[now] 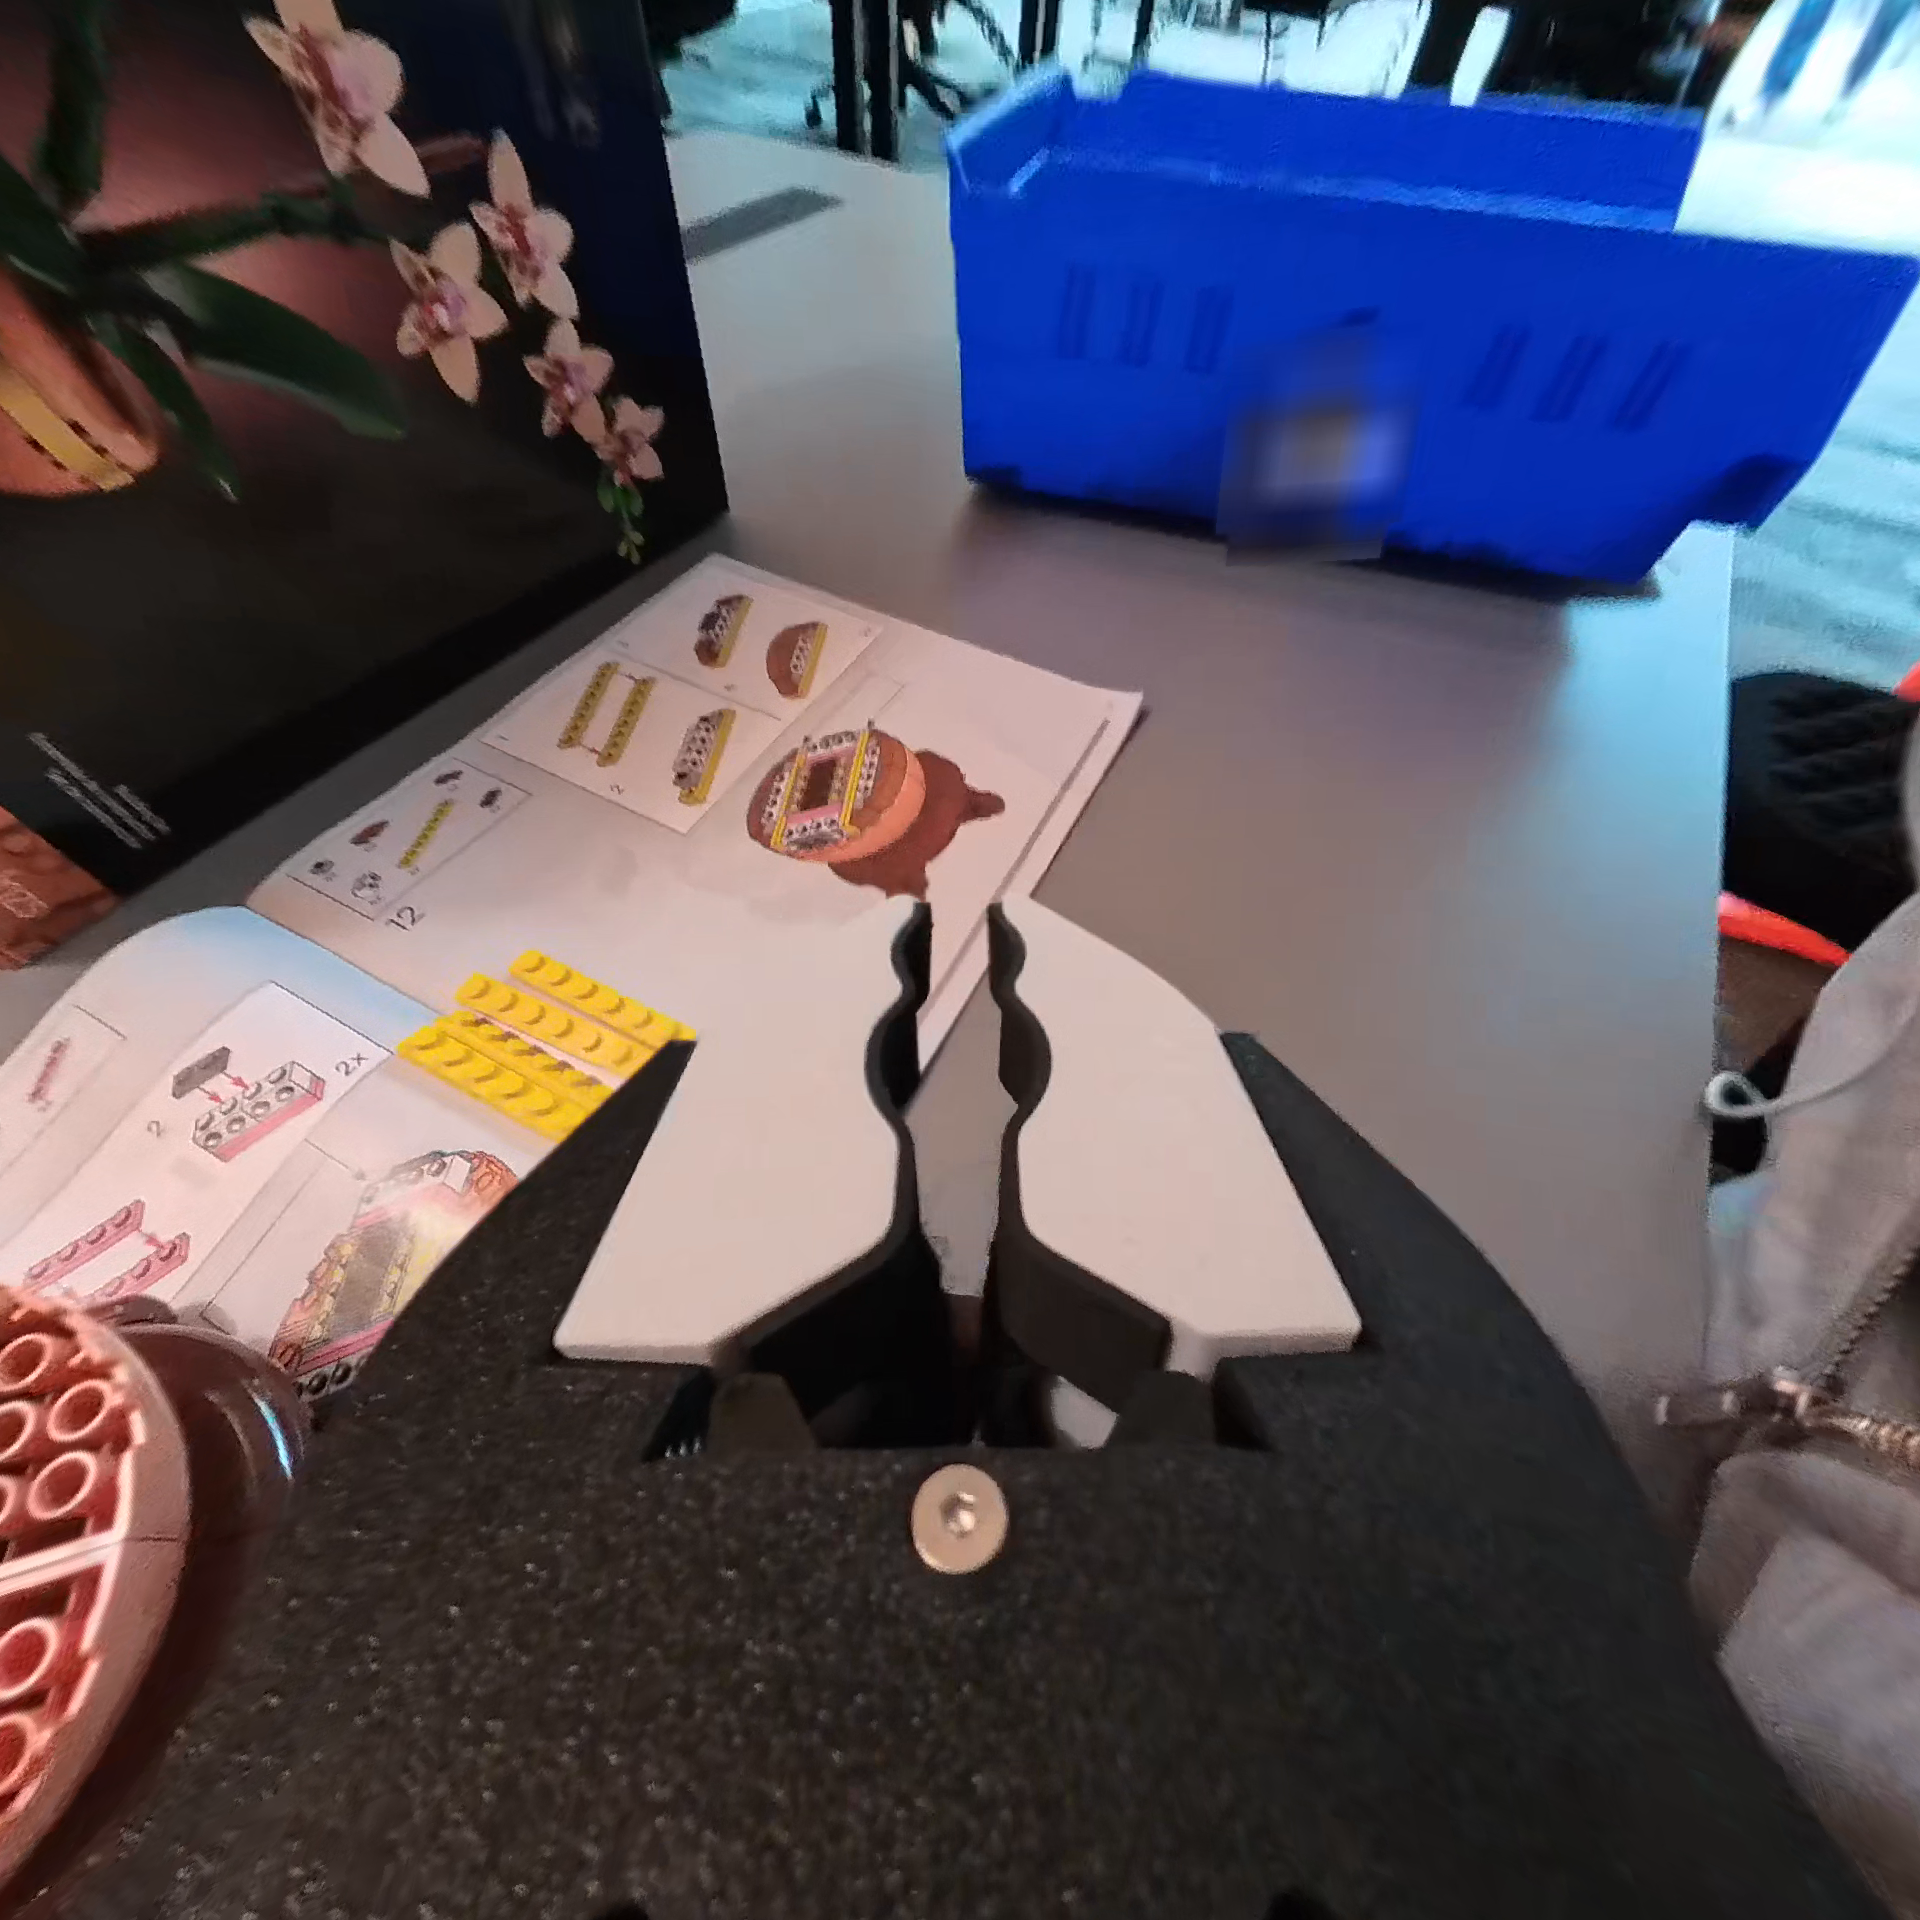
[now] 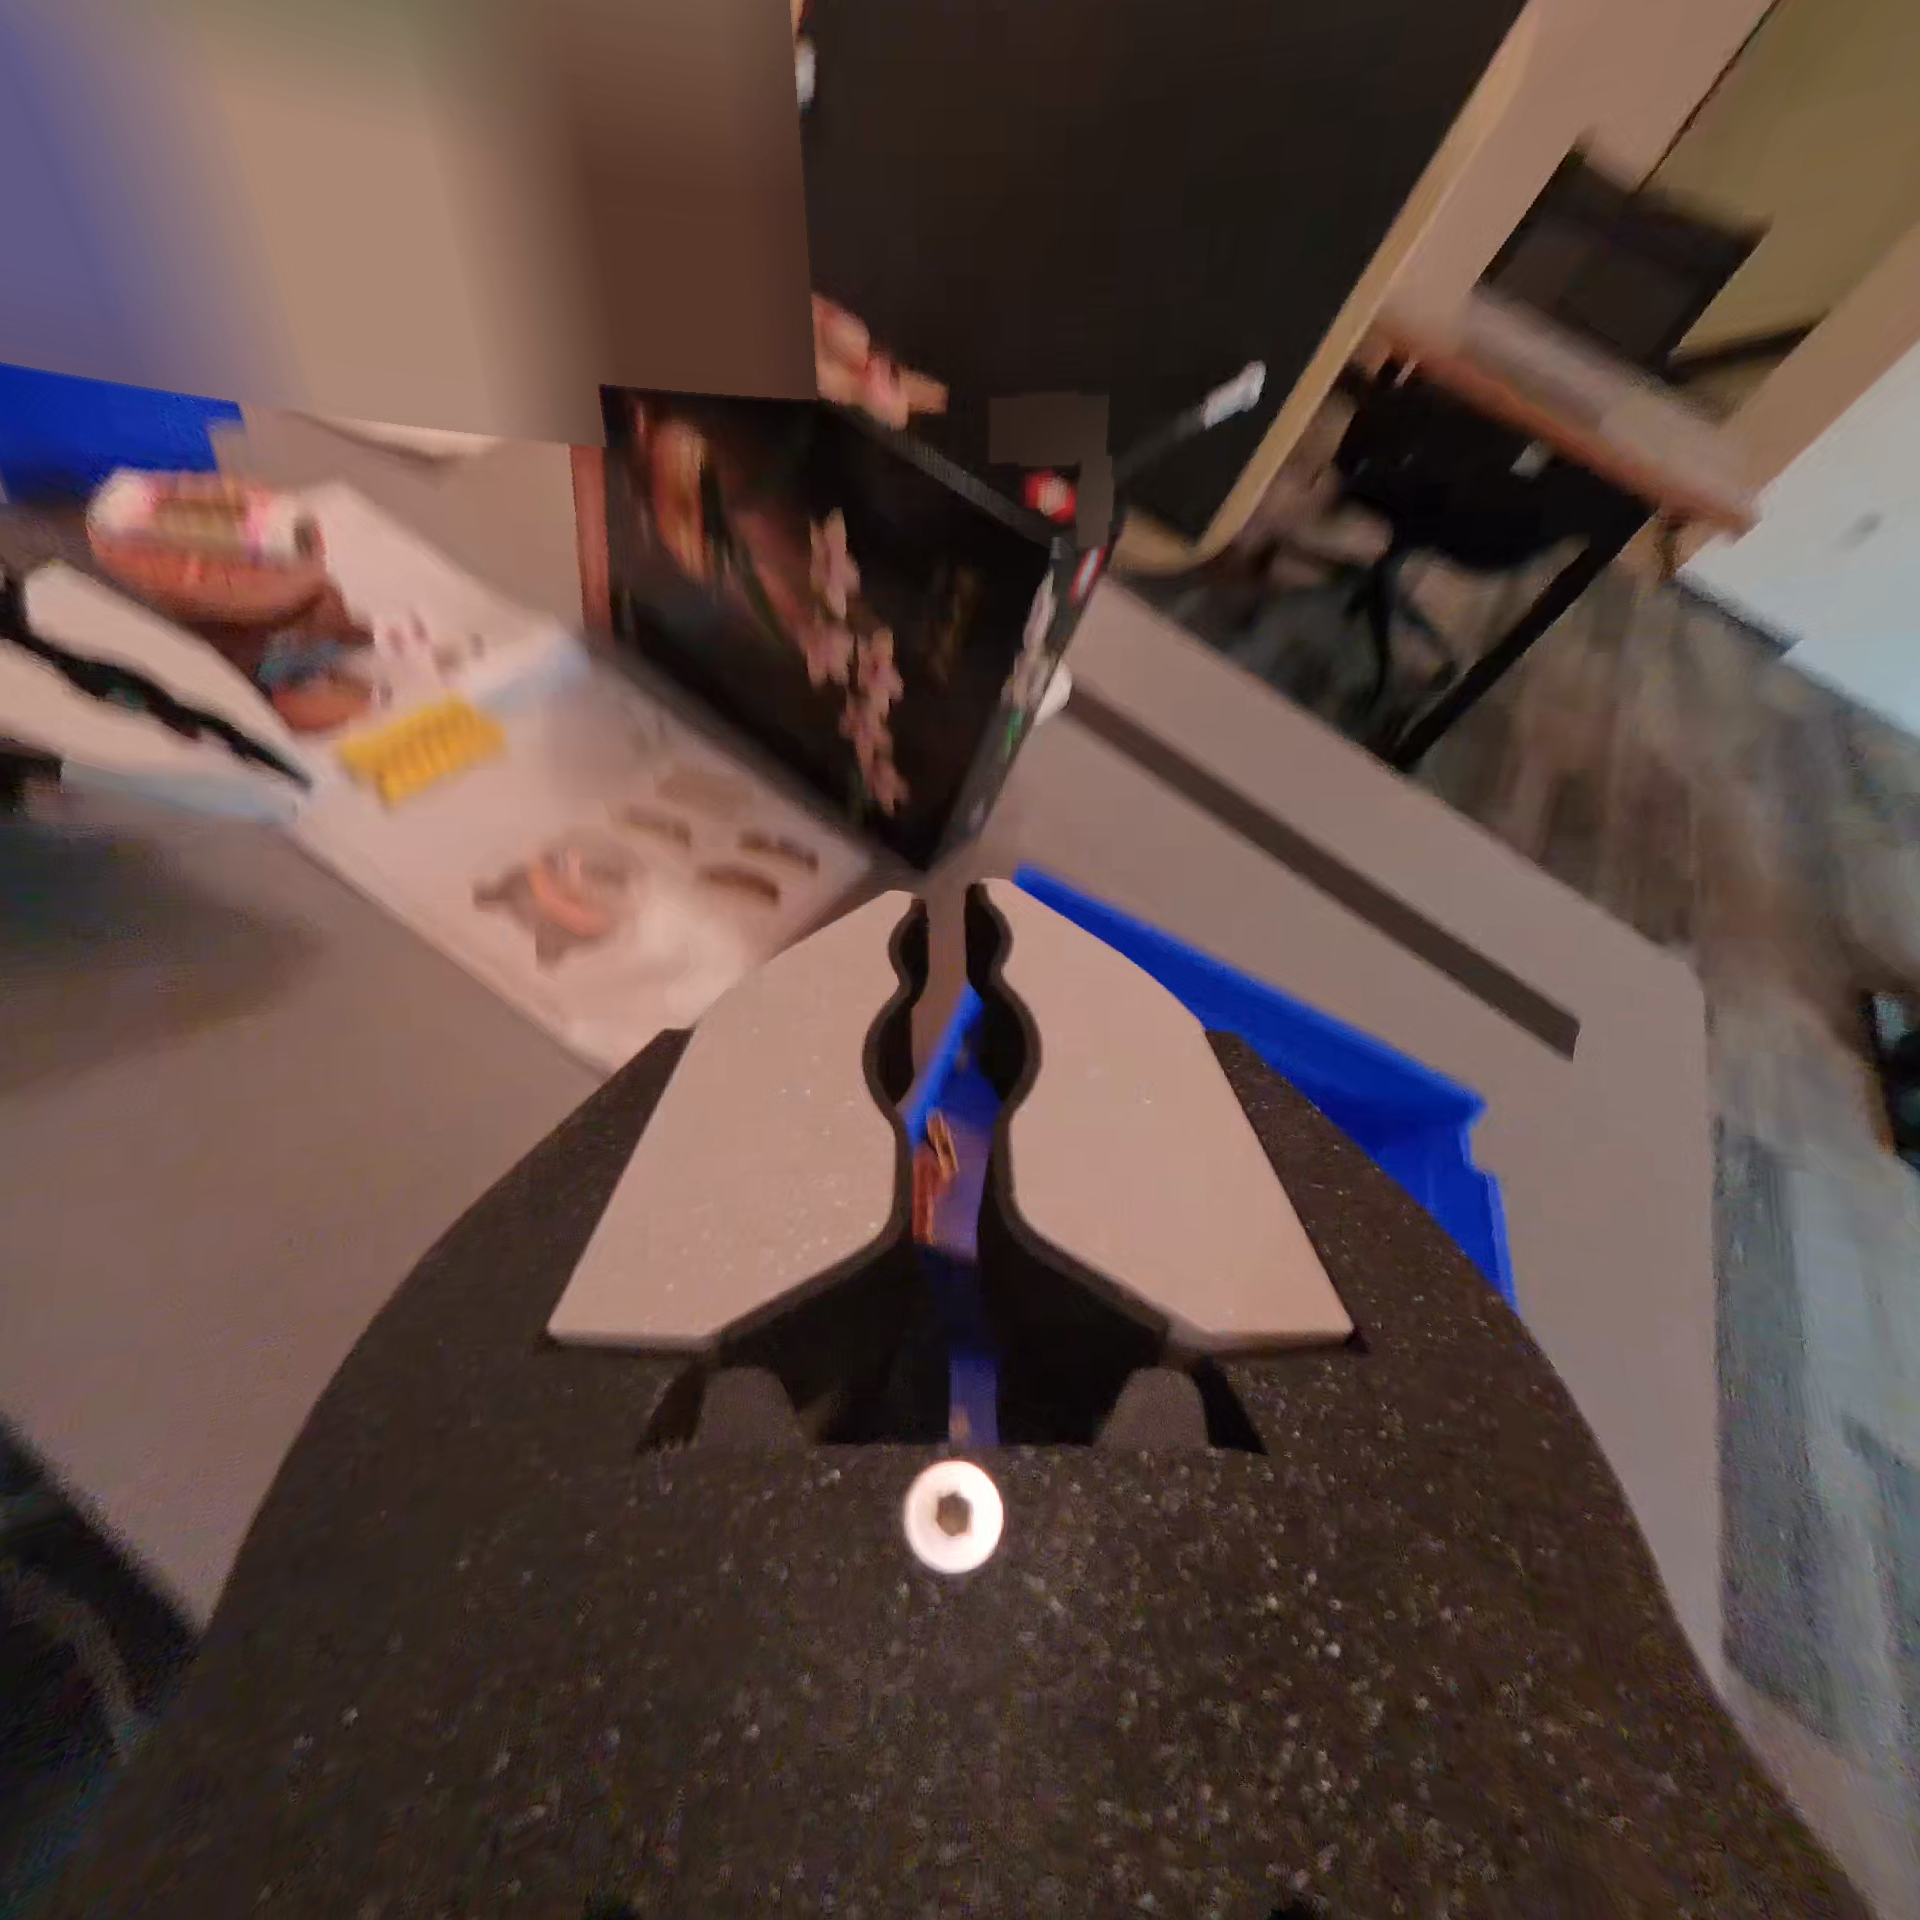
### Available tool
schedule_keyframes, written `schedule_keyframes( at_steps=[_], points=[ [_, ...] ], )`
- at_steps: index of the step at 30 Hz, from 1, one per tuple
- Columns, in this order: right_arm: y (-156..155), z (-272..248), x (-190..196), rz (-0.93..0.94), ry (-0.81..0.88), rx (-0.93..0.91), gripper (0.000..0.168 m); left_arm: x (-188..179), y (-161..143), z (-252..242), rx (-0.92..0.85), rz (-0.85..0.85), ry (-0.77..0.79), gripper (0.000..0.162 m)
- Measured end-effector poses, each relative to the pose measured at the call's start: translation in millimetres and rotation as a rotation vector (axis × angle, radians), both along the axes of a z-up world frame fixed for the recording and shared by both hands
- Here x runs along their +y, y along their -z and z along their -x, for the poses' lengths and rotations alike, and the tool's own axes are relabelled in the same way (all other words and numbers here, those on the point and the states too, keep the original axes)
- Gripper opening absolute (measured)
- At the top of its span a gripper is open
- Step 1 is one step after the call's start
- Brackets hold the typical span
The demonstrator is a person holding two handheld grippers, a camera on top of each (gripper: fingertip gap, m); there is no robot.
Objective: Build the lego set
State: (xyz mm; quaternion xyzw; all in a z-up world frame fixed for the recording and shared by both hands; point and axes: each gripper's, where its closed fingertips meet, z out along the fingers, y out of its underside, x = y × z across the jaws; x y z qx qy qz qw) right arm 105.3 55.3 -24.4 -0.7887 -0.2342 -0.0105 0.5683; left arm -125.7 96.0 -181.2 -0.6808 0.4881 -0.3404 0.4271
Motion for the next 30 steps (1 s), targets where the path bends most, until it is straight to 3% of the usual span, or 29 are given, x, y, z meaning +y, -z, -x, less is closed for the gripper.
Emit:
schedule_keyframes(
  at_steps=[5,10,14,20,30],
  points=[
    [23,-75,-15,0.2,0.052,-0.098,0.0,-11,22,-8,0.121,0.001,0.08,0.009],
    [94,-101,-51,0.589,-0.065,-0.129,0.018,-17,40,-16,0.233,-0.012,0.1,0.01],
    [133,-99,-71,0.752,-0.199,-0.166,0.029,-22,50,-20,0.297,-0.025,0.125,0.01],
    [189,-92,-72,0.839,-0.372,-0.296,0.028,-25,56,-21,0.329,-0.006,0.135,0.01],
    [200,-89,-61,0.838,-0.398,-0.34,0.008,-26,56,-20,0.33,-0.017,0.111,0.01]
  ],
)
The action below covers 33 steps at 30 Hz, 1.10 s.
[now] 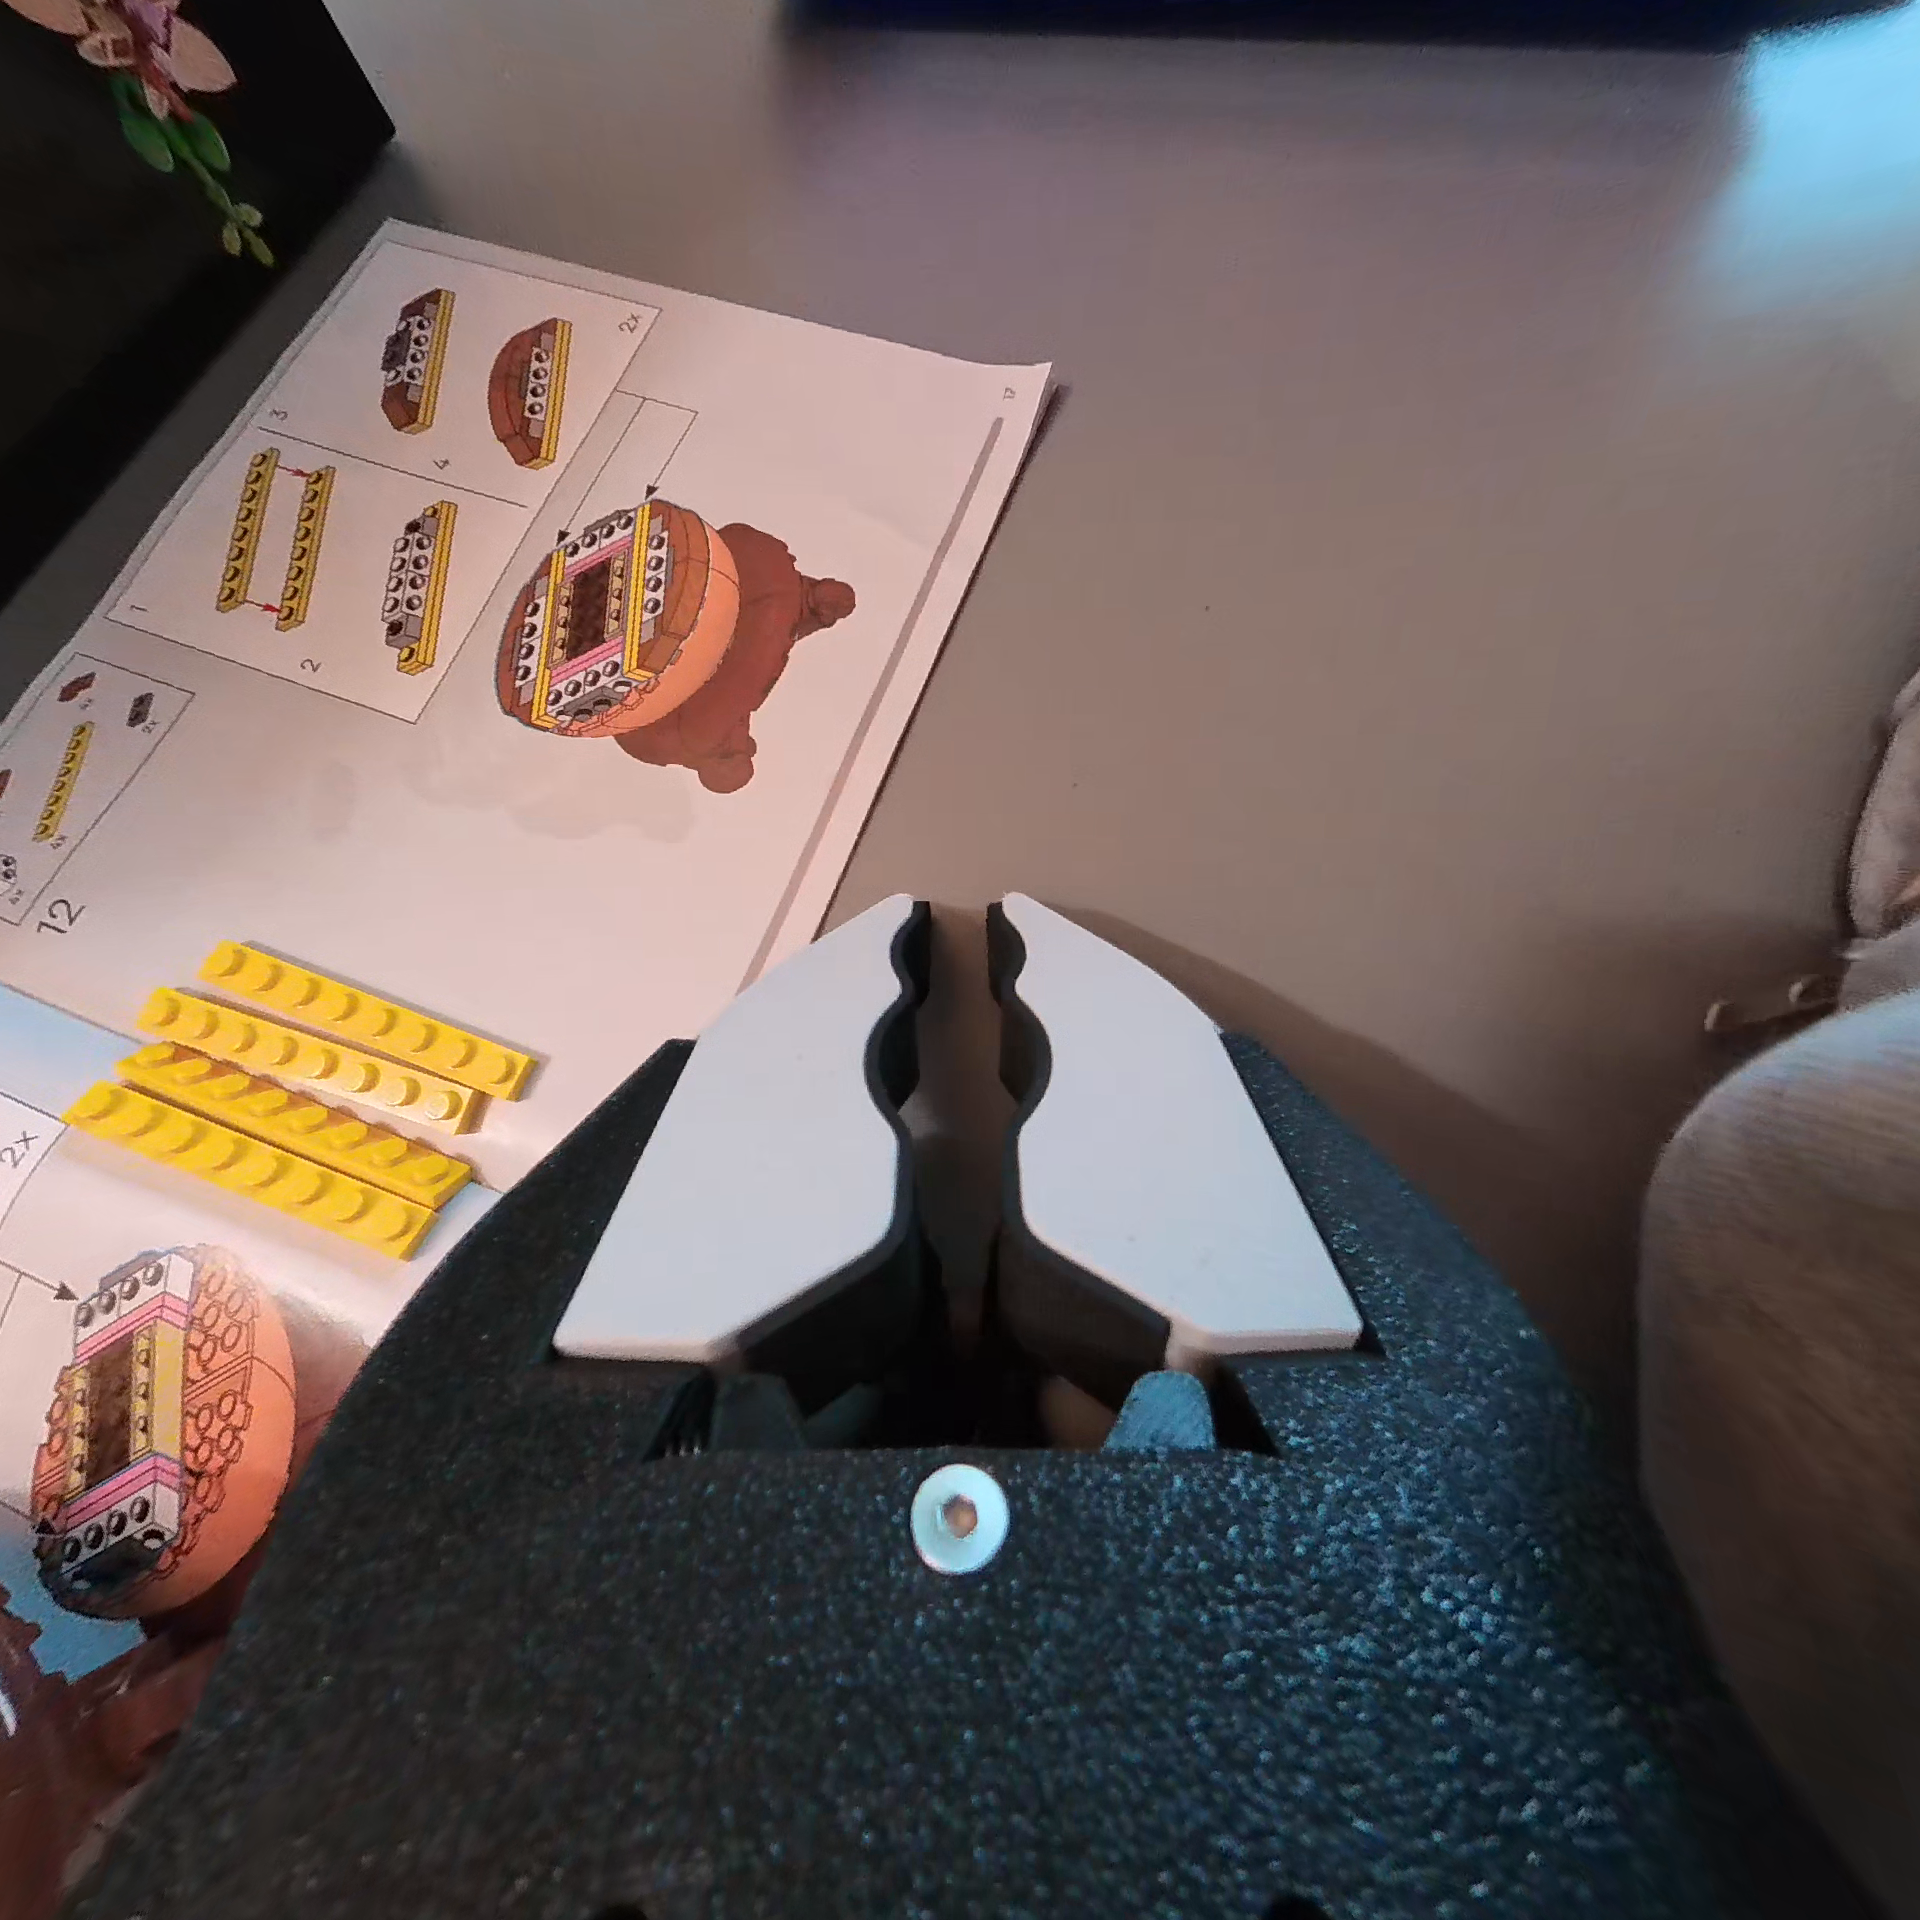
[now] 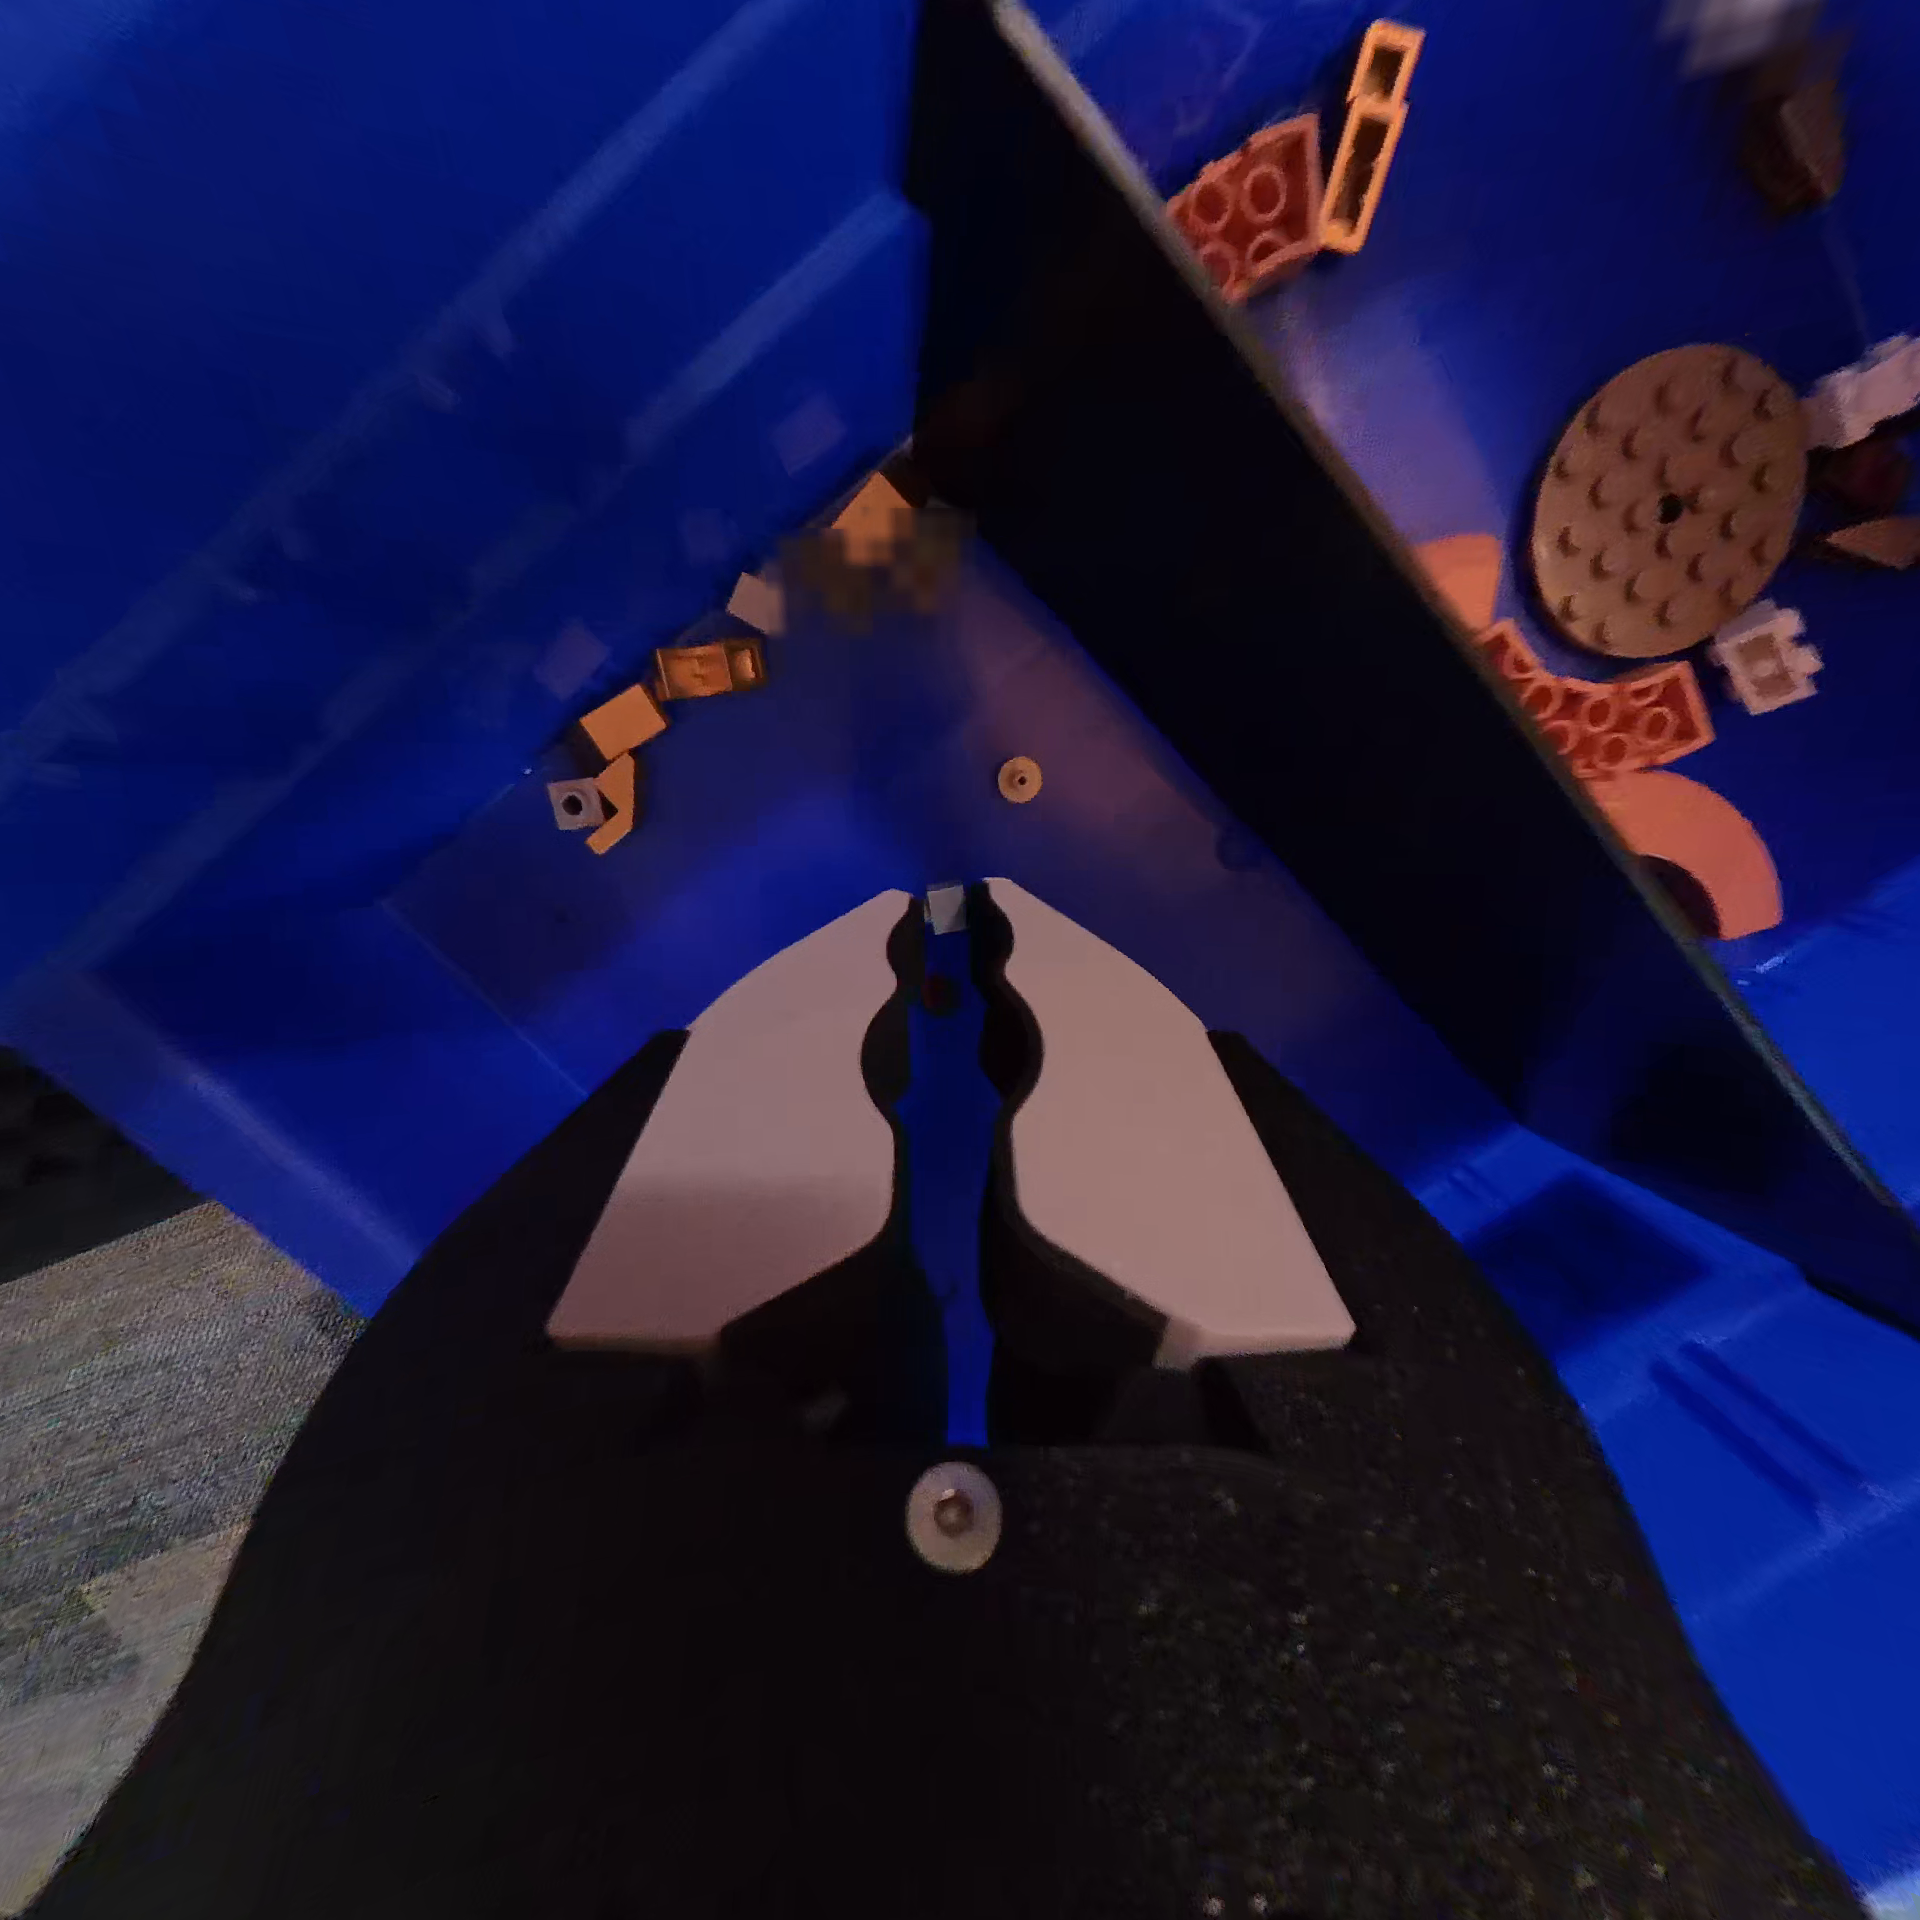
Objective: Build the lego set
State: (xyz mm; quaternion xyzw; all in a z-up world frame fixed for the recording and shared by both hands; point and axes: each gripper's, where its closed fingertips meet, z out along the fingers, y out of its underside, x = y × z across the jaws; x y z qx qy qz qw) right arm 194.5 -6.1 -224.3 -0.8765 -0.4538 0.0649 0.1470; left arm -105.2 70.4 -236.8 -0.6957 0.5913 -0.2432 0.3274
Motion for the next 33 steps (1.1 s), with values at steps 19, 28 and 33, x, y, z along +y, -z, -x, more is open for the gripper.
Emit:
schedule_keyframes(
  at_steps=[19,28,33],
  points=[
    [-13,306,137,0.133,-0.251,0.276,0.007,2,-35,82,-0.198,-0.004,-0.082,0.011],
    [11,326,135,0.284,-0.399,0.163,0.008,3,-35,88,-0.238,-0.007,-0.074,0.011],
    [12,327,140,0.259,-0.427,0.144,0.014,3,-37,88,-0.257,0.015,-0.069,0.011]
  ],
)
